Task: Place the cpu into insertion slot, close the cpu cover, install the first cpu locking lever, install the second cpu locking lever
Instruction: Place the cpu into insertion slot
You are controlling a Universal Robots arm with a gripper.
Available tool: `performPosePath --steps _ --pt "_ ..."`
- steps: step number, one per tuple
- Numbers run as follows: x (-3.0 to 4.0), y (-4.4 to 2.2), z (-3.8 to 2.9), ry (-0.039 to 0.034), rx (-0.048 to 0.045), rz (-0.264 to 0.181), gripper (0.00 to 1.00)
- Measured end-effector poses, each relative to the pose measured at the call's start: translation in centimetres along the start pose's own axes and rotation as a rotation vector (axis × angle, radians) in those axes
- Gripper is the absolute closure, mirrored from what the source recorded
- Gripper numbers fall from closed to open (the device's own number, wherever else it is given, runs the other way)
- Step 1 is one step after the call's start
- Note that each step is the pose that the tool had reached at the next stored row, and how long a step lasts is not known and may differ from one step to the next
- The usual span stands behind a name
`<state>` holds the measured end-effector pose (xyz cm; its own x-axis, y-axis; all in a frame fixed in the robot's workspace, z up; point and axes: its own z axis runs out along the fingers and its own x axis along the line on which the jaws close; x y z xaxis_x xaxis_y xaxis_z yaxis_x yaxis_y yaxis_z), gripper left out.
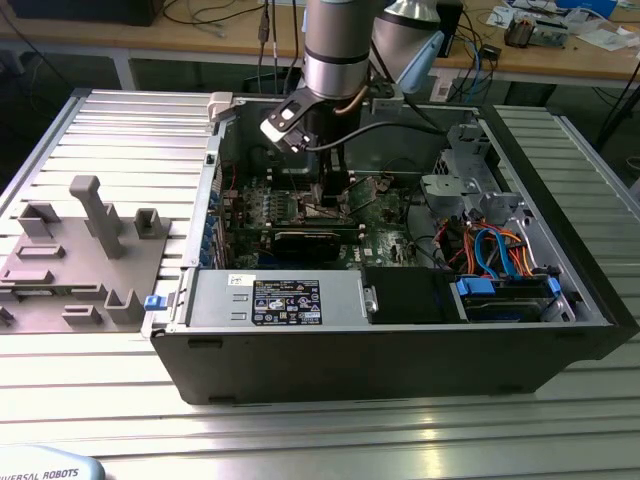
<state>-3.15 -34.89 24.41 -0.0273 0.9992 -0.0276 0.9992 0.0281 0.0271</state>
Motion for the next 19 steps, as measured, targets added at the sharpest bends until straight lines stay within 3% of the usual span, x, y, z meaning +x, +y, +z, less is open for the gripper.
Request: performPosePath --steps 19 --pt "0.02 -0.12 0.52 0.0000 0.0000 0.000 0.46"
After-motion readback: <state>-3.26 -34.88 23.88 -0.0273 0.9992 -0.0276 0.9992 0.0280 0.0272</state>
